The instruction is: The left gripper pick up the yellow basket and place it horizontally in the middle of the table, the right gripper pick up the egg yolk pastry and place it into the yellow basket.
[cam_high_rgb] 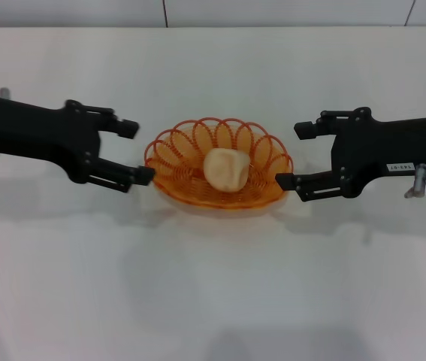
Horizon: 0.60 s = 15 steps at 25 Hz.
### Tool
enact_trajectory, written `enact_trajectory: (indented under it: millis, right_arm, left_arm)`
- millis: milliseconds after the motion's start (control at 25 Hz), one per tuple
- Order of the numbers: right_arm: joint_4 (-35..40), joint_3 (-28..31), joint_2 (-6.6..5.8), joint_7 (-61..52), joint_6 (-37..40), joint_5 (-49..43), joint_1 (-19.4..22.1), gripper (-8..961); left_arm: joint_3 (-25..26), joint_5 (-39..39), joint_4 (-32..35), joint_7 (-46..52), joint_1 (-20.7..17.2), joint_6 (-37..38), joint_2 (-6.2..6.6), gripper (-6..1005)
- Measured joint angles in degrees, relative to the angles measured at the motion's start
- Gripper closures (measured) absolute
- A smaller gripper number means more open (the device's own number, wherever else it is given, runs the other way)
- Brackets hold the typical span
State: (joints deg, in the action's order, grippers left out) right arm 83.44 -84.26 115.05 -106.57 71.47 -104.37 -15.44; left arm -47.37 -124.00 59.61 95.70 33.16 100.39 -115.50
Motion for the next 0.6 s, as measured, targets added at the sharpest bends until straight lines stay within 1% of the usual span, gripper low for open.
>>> enact_trajectory:
  millis: [80, 240, 600]
  right_arm:
    - [-0.2, 0.0, 0.00, 0.0, 0.0, -0.1, -0.2, 134]
    - [-0.3, 0.6, 0.00, 0.0, 0.4, -0.1, -0.3, 134]
    - [-0.4, 0.7, 0.00, 0.0, 1.2, -0.1, -0.2, 134]
  left_arm:
    - [-0.3, 0.0, -0.3, -0.8, 0.7, 0.9, -0.59, 138]
    - [-1.6, -0.2, -0.4, -1.1, 1.1, 1.6, -1.05, 138]
    - [-1.6, 0.1, -0.3, -0.8, 0.7, 2.1, -0.90, 138]
